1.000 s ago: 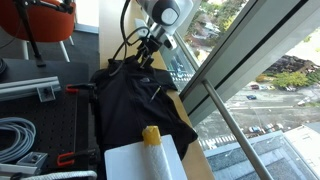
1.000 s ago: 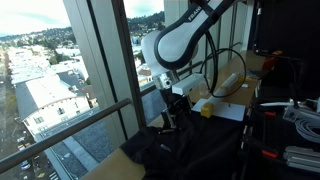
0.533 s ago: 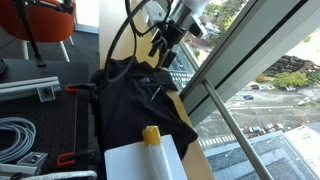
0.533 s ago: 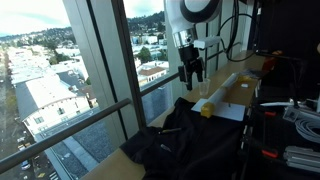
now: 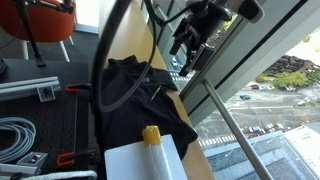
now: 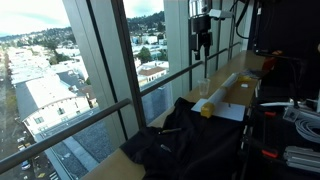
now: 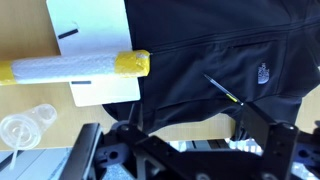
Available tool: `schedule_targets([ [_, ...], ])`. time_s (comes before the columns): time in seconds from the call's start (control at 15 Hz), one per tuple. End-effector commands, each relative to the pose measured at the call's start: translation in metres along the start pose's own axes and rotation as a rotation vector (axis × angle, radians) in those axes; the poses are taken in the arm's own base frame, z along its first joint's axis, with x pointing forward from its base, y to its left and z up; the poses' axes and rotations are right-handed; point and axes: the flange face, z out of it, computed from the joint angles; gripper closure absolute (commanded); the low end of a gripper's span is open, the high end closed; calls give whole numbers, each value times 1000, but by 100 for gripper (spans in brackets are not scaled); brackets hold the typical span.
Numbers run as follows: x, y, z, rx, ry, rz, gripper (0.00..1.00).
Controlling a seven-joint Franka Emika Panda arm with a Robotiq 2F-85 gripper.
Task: Close the zip of the jersey
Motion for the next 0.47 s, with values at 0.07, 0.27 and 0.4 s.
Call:
schedule_targets([
  [0.07, -2, -3, 2, 0, -6, -6, 0],
  [0.27, -2, -4, 3, -1, -8, -7, 0],
  [0.4, -2, -4, 3, -1, -8, -7, 0],
])
